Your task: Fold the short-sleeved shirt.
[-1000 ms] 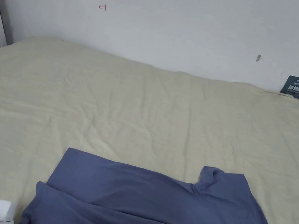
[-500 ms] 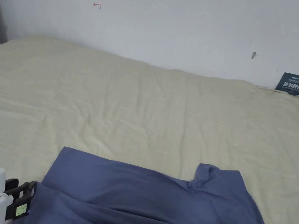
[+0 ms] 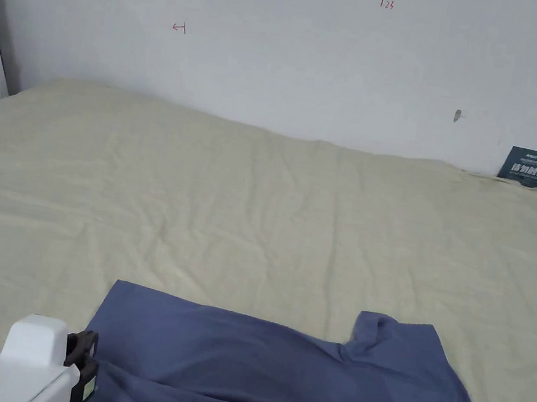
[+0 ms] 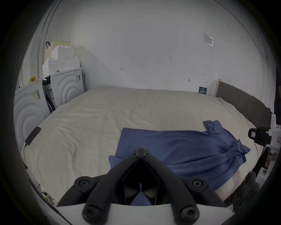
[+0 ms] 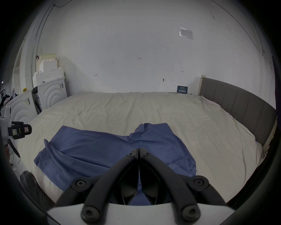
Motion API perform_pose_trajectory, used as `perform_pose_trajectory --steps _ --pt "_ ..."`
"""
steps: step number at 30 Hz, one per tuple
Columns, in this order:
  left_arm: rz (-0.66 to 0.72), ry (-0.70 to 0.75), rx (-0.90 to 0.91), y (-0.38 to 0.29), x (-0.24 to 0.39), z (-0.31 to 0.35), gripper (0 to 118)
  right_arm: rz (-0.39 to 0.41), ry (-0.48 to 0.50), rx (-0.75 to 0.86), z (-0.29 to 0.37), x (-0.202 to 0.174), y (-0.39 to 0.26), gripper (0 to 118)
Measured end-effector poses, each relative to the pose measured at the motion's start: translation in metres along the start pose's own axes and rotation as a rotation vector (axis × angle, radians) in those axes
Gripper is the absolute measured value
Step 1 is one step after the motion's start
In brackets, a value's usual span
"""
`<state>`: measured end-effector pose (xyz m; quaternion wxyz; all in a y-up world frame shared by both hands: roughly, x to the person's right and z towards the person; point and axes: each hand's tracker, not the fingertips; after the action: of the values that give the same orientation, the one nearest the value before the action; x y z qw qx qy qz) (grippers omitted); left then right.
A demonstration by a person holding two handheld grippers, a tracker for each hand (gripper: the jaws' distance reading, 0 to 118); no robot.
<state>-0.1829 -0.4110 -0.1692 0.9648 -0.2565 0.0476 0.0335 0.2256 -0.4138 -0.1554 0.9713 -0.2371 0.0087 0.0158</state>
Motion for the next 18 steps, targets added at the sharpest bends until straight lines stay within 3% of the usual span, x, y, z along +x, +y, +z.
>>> perform_pose_trajectory --steps 6,11,14,15,16,18 --pt "0.034 -0.023 -0.096 0.039 -0.041 -0.098 0 -0.020 -0.002 -0.020 -0.013 0.000 0.006 0" --pt "0.045 -0.056 -0.284 0.060 -0.071 -0.187 0 -0.038 0.001 -0.032 -0.024 0.002 0.009 0" --pt "0.016 -0.026 -0.353 0.072 -0.032 -0.195 31 -0.038 0.000 -0.044 -0.031 0.004 0.012 0" --pt "0.022 -0.023 -0.366 0.073 -0.030 -0.204 58 -0.035 0.002 -0.049 -0.034 0.004 0.012 0" --pt "0.023 -0.024 -0.389 0.074 -0.029 -0.212 75 -0.033 0.002 -0.055 -0.036 0.005 0.013 0" --pt "0.020 -0.008 -0.408 0.082 -0.021 -0.219 92 -0.028 -0.005 -0.062 -0.040 0.007 0.013 0"
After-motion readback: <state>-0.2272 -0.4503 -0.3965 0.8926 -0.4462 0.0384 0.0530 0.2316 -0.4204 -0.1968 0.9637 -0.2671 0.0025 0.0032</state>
